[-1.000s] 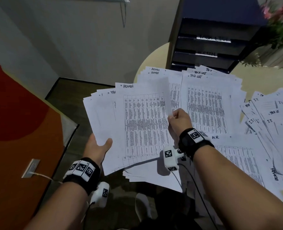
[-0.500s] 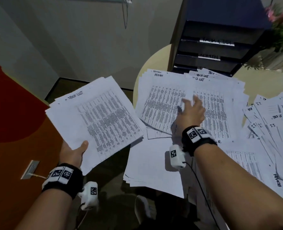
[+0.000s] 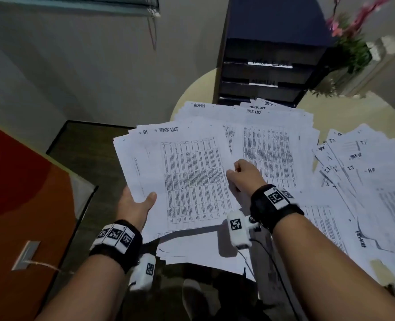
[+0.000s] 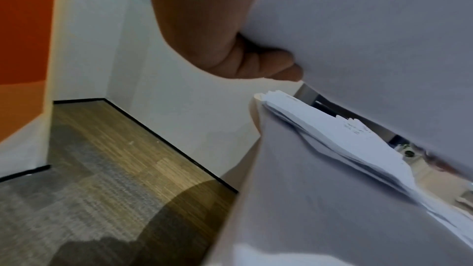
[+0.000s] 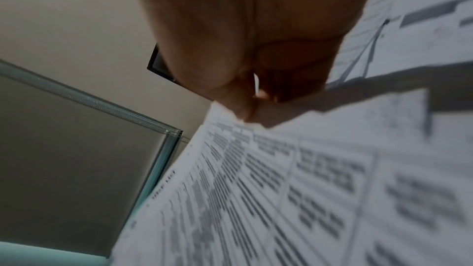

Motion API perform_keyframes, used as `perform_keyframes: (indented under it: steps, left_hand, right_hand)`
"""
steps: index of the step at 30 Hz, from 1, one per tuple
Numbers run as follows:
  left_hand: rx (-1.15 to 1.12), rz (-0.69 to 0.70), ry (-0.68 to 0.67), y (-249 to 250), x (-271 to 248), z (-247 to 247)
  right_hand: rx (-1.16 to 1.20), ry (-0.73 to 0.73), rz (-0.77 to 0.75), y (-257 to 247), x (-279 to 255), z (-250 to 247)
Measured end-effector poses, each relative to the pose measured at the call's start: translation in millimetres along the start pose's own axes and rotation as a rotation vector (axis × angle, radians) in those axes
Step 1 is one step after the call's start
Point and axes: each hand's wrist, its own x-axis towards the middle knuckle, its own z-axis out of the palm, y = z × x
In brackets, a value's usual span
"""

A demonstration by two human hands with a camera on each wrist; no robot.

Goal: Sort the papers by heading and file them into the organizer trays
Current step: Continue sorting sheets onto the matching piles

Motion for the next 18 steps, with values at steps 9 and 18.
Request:
perform_keyframes:
  steps: [9,18]
  left_hand:
    - [0.007,0.045,-0.007,27,-5,62]
    - [-0.013,0.054,0.097,33,-7,85]
  right_hand:
    - [-0.25,0.589,-0.02,42,29,-108]
    - [-0.386,0.481,-0.24,33,38,-115]
